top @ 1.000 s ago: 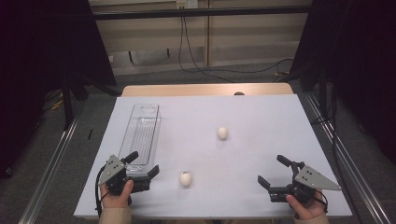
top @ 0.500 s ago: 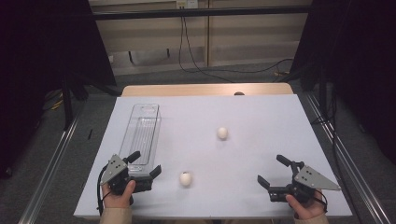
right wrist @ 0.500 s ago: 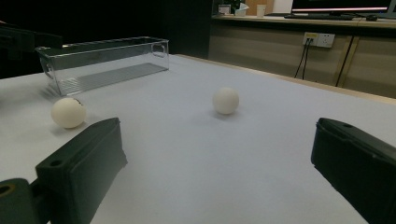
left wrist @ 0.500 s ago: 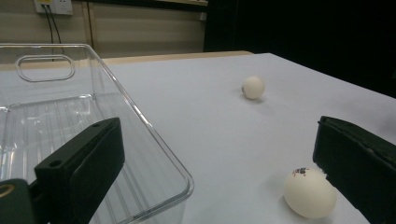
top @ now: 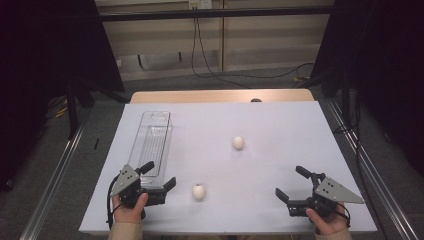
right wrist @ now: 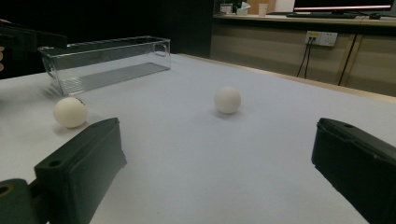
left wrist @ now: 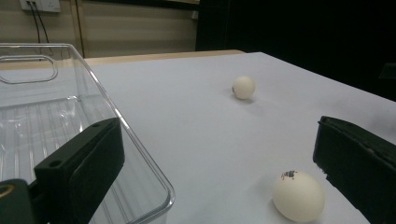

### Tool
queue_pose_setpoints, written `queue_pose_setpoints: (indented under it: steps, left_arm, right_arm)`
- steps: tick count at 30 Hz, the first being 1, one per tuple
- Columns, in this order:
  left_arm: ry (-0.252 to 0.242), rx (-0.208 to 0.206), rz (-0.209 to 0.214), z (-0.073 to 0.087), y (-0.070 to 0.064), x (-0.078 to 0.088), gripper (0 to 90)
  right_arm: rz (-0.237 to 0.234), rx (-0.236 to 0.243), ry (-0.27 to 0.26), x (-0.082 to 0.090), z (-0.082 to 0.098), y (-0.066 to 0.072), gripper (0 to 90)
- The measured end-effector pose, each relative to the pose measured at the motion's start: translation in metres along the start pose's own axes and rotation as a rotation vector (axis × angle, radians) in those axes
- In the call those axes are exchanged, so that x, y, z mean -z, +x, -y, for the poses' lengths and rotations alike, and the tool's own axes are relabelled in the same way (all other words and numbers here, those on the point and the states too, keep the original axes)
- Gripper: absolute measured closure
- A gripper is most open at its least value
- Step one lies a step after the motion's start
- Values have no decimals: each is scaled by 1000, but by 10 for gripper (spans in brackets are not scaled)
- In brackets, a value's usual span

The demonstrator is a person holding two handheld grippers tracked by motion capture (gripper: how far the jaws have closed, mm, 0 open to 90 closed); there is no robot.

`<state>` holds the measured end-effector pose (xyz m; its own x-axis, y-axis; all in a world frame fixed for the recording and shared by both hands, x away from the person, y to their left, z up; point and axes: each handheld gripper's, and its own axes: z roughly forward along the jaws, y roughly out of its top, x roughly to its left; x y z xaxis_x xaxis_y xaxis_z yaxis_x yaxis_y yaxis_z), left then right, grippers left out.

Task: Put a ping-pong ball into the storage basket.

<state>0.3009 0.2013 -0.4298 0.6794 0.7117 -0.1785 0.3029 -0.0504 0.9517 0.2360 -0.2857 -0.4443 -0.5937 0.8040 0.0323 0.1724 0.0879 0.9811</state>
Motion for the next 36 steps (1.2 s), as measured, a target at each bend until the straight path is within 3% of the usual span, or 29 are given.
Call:
queue_pose_setpoints:
  steps: [19,36]
  left_arm:
    - [18,9,33,-2,-5,-7,19]
    - [36,-9,50,-3,-9,-11,19]
  right_arm:
    - [-6,-6,-5,1,-1,0,3]
    - [-12,0,-7,1,-1,1,4]
